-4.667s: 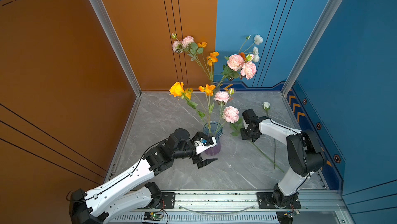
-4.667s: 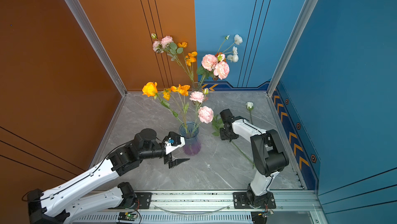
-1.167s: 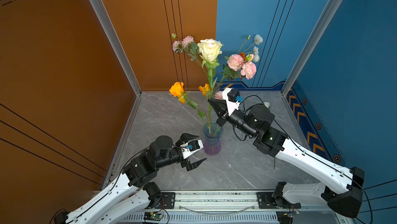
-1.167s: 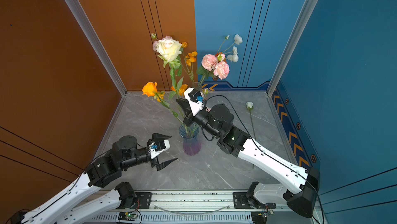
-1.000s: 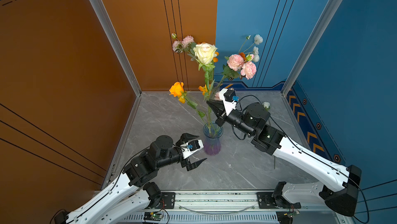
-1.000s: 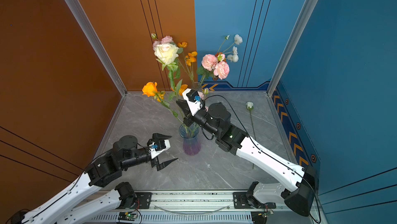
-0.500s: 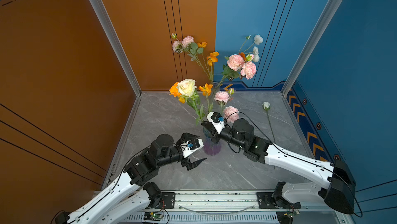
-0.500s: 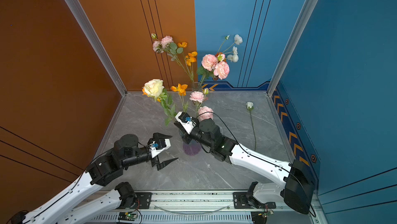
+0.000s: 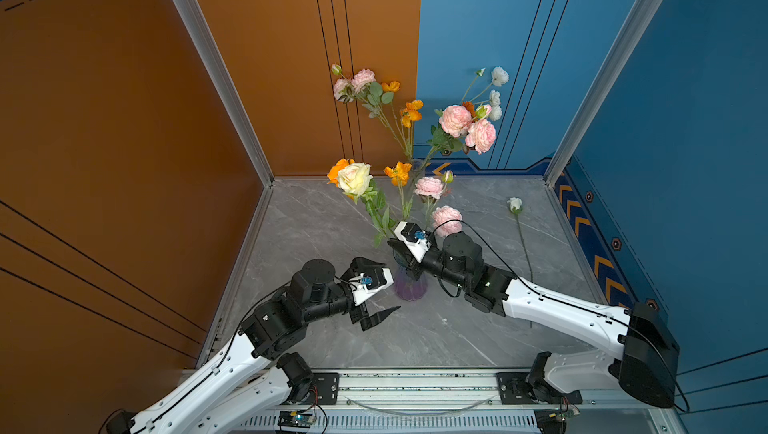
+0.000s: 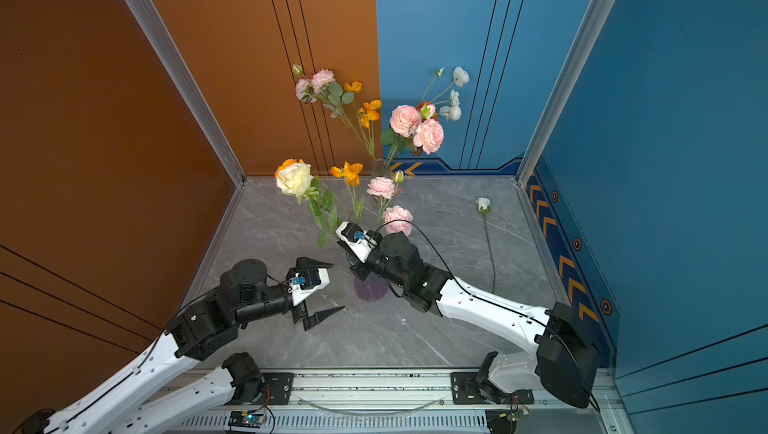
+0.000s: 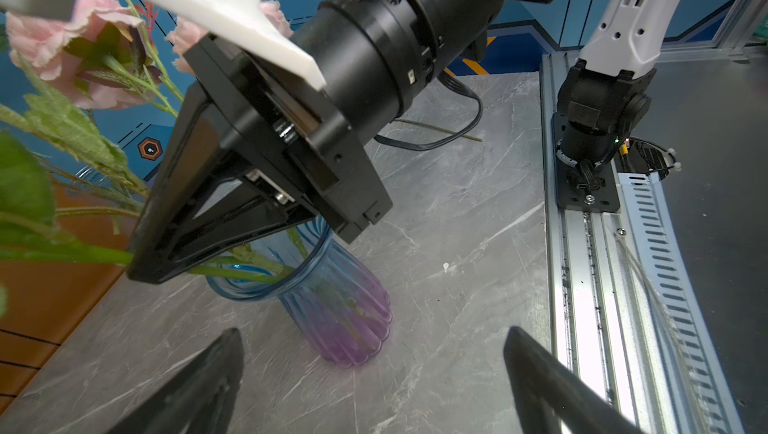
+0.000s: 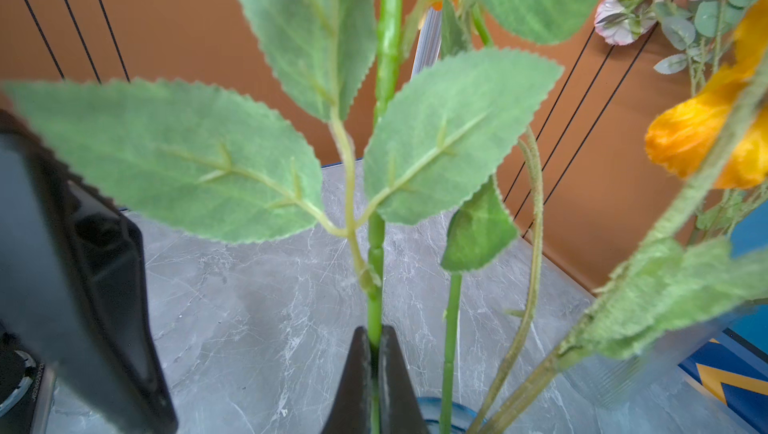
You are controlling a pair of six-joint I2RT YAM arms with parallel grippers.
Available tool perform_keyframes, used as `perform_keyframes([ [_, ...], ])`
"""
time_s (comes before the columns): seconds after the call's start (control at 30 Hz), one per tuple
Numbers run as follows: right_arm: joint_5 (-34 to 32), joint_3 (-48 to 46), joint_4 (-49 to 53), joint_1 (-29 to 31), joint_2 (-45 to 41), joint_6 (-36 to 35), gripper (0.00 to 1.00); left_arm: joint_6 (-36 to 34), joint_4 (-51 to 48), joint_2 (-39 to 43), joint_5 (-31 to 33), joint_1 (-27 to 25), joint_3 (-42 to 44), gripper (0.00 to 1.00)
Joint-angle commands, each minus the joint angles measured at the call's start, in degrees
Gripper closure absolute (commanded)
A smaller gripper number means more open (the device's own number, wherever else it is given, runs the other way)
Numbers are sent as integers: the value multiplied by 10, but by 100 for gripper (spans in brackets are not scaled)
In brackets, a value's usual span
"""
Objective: Arrange the flowers into the vase
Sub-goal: 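Lower the cream rose stem into the vase and open the right gripper, then move the right gripper down onto the small white rose stem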
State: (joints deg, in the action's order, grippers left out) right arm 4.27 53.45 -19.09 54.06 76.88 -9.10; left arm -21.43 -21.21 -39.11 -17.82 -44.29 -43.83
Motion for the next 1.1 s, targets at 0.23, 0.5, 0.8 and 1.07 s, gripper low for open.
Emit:
perform_keyframes([
  [0.23,-10,-16,12,3,-11,-10,77,6,1,2,-19,5,-4,2],
  [0.5,-21,-25,18,2,-31,-16,60,7,1,-2,-22,5,-5,2],
  [0.8,-37,-35,52,2,-71,-18,38,8,0,-10,-31,7,-5,2],
  [1.07,-106,-60,140,-6,-178,30,28,8,37,-31,-72,-8,-8,2],
])
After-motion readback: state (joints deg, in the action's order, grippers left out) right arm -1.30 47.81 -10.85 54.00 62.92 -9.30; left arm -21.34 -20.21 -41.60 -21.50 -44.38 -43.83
